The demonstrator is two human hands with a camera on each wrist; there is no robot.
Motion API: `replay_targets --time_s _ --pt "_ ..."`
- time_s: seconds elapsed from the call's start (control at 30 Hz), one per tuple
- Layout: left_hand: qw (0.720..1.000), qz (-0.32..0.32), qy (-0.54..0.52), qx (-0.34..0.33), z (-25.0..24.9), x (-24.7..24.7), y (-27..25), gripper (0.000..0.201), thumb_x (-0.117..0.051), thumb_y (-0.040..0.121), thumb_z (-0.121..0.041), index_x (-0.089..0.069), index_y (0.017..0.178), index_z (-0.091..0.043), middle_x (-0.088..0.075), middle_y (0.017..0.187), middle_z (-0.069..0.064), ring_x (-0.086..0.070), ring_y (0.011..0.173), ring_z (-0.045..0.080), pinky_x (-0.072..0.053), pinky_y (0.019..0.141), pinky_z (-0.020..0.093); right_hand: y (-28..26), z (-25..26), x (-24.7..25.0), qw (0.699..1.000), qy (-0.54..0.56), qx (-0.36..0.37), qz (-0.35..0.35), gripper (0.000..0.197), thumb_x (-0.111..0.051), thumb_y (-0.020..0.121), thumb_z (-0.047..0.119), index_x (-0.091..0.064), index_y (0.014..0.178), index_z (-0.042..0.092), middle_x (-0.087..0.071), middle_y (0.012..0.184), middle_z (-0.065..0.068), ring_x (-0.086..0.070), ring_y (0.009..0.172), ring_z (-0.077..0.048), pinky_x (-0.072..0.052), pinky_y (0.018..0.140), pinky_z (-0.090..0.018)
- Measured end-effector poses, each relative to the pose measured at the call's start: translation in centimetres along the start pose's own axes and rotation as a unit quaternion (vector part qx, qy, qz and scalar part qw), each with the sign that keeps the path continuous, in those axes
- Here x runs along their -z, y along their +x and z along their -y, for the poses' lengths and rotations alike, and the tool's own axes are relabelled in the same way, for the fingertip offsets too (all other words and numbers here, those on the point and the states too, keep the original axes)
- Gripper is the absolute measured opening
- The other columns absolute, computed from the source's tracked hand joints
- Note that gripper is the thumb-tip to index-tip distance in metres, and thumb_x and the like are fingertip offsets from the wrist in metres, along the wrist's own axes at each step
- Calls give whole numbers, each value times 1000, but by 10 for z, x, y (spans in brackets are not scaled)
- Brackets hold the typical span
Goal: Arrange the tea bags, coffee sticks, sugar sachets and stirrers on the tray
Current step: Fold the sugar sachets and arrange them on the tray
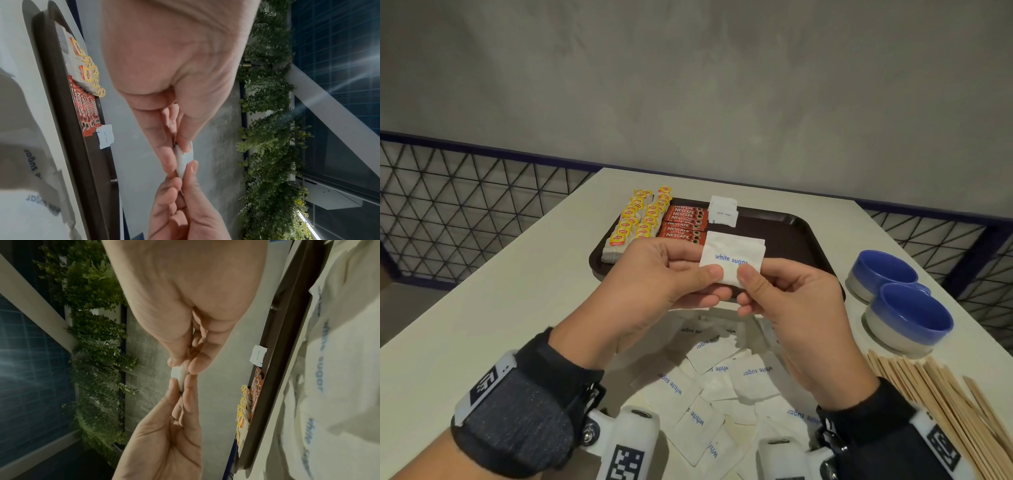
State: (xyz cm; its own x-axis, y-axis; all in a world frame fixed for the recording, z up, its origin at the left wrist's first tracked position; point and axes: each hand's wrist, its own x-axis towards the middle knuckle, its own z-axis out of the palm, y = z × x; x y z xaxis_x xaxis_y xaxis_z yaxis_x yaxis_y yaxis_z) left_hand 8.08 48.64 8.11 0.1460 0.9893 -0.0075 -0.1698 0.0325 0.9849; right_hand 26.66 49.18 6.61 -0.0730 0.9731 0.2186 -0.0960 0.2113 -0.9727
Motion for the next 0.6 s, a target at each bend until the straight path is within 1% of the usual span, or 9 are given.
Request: replay_targets --time_s 0.1,0.17,0.2,0.27,0.3,0.37,0.43,0.53,0.6 --pt "1000 0 5 0 -3 -2 -1 24 -73 88 -2 -75 111 -3 -79 97 18 -79 84 24 -64 75 27 1 7 1 1000 -2 -16 17 21 -71 90 10 -75 110 8 -75 93 -18 -67 70 -24 -62 66 -32" --pt "1000 4 8 2 -3 -2 -3 23 -73 87 -1 -75 110 -3 -79 96 19 -79 82 24 -65 73 27 7 17 4 998 -18 -42 34 19 -69 92 8 -73 110 9 -75 101 -17 -72 83 -32 -62 72 -39" --pt "1000 9 11 3 -3 -2 -3 23 -73 88 -1 -75 110 -4 -79 96 19 -79 82 24 -65 73 27 12 22 6 997 -38 -57 47 17 -69 92 7 -73 108 9 -75 103 -15 -73 87 -31 -62 73 -38" --pt "1000 17 13 5 -2 -2 -4 24 -73 88 -1 -75 111 -5 -79 96 18 -79 84 25 -65 75 29 26 36 10 984 -125 -71 107 12 -70 91 6 -74 102 9 -76 100 -15 -70 82 -26 -57 68 -34" --pt "1000 16 10 5 -1 -1 -3 24 -73 88 -1 -75 111 -6 -80 96 17 -79 84 25 -65 76 29 34 43 10 968 -189 -62 151 10 -71 91 7 -75 100 9 -76 97 -15 -66 77 -23 -53 66 -33" --pt "1000 -3 7 -1 -1 1 -1 25 -72 89 -2 -73 114 -7 -80 95 16 -79 85 26 -65 78 32 54 58 7 923 -304 -33 235 7 -74 90 11 -75 97 10 -76 91 -13 -58 69 -21 -46 64 -33" --pt "999 -42 7 -16 1 4 4 30 -73 90 -2 -69 118 -10 -80 93 14 -79 85 28 -65 80 37 80 69 2 886 -371 -24 277 9 -75 90 12 -74 98 9 -76 92 -15 -53 67 -22 -42 62 -31" --pt "995 -91 11 -26 4 9 11 33 -75 91 -4 -65 120 -16 -80 92 12 -79 83 28 -64 81 40 135 71 -1 882 -404 -28 241 8 -74 91 13 -73 97 8 -74 84 -11 -54 64 -17 -41 58 -29" --pt "995 -101 6 -23 6 11 14 30 -76 90 -5 -67 116 -17 -79 93 12 -79 82 27 -64 84 40 177 59 -1 883 -422 -35 205 5 -74 92 13 -73 95 9 -74 91 -13 -58 72 -20 -44 63 -34"
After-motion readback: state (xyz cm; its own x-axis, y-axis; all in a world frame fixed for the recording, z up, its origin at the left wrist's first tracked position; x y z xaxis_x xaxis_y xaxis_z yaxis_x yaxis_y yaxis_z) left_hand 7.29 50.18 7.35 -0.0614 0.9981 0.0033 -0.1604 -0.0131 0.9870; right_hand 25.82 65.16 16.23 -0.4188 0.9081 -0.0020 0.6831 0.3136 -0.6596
